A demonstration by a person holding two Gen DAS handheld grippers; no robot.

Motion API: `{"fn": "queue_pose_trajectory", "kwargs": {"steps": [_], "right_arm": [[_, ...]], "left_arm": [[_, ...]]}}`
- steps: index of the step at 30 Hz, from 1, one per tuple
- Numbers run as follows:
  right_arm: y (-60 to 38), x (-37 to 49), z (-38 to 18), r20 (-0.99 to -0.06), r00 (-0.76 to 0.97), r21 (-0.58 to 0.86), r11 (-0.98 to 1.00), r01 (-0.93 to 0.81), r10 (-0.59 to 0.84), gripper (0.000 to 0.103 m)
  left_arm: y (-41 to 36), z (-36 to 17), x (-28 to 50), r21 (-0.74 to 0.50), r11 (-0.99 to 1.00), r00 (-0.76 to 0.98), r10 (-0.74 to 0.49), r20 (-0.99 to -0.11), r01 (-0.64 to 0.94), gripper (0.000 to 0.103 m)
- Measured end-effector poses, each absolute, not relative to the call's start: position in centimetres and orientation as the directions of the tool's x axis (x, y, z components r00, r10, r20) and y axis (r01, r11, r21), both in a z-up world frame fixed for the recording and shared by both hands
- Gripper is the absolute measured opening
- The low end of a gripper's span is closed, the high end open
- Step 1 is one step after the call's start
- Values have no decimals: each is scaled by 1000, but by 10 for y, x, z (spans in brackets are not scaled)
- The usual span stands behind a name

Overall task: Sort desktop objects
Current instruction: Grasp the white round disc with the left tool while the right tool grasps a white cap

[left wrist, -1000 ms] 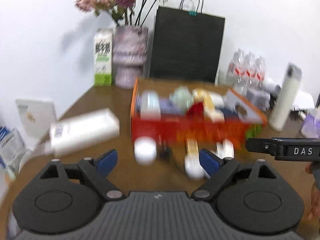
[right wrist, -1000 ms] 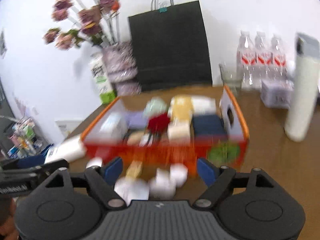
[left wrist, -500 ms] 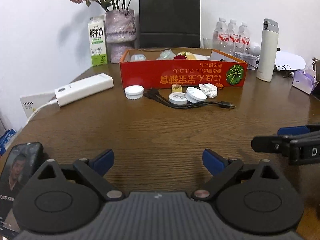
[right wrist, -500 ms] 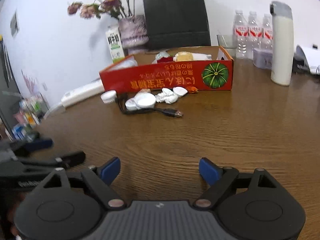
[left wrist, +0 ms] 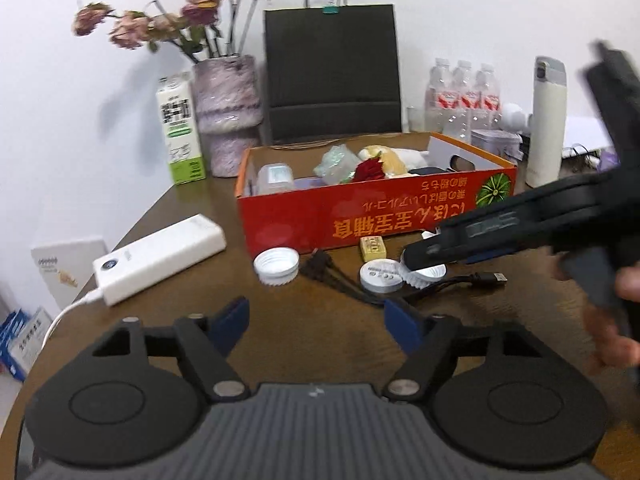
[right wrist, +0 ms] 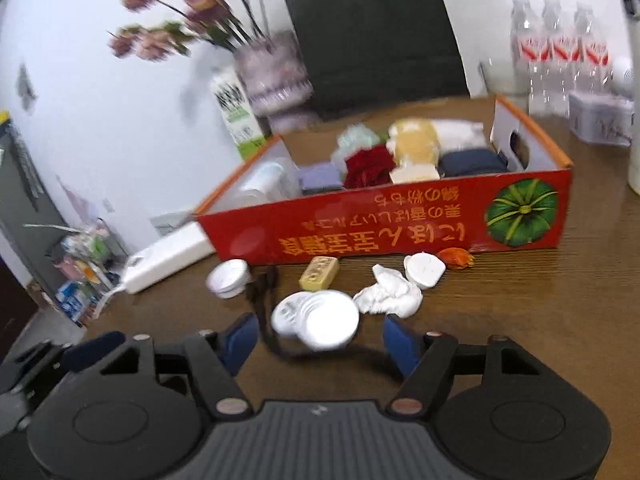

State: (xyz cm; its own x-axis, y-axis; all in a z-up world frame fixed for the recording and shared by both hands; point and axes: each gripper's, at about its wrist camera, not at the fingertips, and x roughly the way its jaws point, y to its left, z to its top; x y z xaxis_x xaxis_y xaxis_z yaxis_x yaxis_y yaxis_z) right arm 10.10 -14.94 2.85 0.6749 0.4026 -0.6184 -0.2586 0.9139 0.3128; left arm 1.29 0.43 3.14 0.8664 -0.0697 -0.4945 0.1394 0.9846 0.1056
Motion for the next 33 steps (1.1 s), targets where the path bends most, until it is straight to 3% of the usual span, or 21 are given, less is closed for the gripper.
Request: {"fn": "queue_pose_trajectory", "kwargs": {"steps": [2, 5, 10, 14, 17, 23, 29, 33], "right_arm": [[-142, 109, 23, -644, 658, 280, 921, -271, 390, 38], [-152, 106, 24, -630, 677, 283, 924, -256, 381, 39], [-202, 94, 43, -523, 768, 354, 914, -199, 370, 39], [-222, 87, 37, -465, 794, 398, 894, -207, 391, 39], [-218, 89, 32, -477, 780, 403, 890, -215, 405, 39], [-194, 75, 36, -477, 805, 258, 932, -256, 353, 39], [-188, 39, 43, -463, 799, 282, 918, -278, 384, 39], [-185, 1, 31, -477, 726, 406, 857, -318, 495, 39]], "left_arm": [[3, 30, 22, 91, 983, 859, -94, -503, 160, 75], [-4, 30, 42, 62, 980, 846, -130, -517, 189, 75], [-34, 22, 81, 73, 962, 809, -179, -560, 264, 70], [-45, 9, 112, 55, 959, 752, -180, -634, 276, 41], [-42, 11, 112, 8, 962, 741, -206, -640, 274, 40], [-36, 35, 74, -5, 977, 807, -180, -562, 215, 40], [-24, 47, 21, 1, 986, 827, -140, -545, 168, 40], [-16, 38, -11, 0, 990, 813, -116, -571, 141, 40]]}}
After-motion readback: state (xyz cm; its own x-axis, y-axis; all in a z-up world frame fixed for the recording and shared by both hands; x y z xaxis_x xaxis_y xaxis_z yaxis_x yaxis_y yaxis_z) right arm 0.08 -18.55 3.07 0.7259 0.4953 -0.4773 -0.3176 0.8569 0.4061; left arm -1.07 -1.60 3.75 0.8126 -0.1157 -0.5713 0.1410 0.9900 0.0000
